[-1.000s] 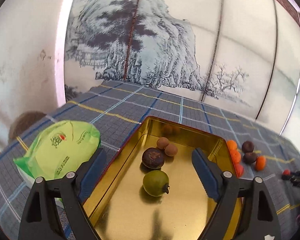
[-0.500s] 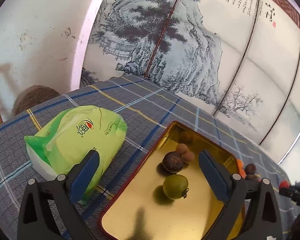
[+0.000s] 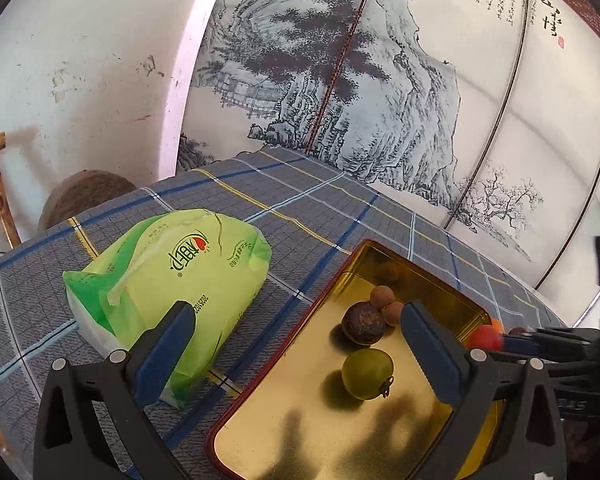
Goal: Organize fruits
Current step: 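Carry the red tomato into the tin and open the right gripper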
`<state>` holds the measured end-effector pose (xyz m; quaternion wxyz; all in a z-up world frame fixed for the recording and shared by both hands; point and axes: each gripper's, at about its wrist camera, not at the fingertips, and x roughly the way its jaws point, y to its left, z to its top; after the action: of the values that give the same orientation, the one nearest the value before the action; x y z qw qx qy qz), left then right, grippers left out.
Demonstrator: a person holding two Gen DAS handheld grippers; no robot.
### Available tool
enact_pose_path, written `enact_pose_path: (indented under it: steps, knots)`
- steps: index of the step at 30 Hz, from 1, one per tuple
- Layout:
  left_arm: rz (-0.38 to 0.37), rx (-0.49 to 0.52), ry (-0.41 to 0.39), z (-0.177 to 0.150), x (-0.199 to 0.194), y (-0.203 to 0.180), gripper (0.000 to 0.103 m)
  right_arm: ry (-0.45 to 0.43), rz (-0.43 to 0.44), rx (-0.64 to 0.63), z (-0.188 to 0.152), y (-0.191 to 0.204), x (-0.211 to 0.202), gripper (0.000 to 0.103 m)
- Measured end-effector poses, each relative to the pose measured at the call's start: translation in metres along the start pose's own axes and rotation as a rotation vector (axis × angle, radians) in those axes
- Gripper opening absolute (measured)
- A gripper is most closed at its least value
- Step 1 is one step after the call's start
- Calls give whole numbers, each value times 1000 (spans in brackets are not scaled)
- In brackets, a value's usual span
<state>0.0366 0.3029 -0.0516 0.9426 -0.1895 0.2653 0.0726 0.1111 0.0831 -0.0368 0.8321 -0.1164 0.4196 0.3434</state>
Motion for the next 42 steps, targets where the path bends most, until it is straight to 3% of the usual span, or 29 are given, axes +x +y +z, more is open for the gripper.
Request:
enact_pose_path:
  steps: [19,31,42]
  knots:
    - [2,1,-1,0,1,0,101,89,-47,-38,45,22,71,33]
    - [1,1,0,0,1,-1,101,-14,-20,19,54,20,57,34]
    - [6,2,3,-1,3,0,101,-116,27,107,21,9,23,39]
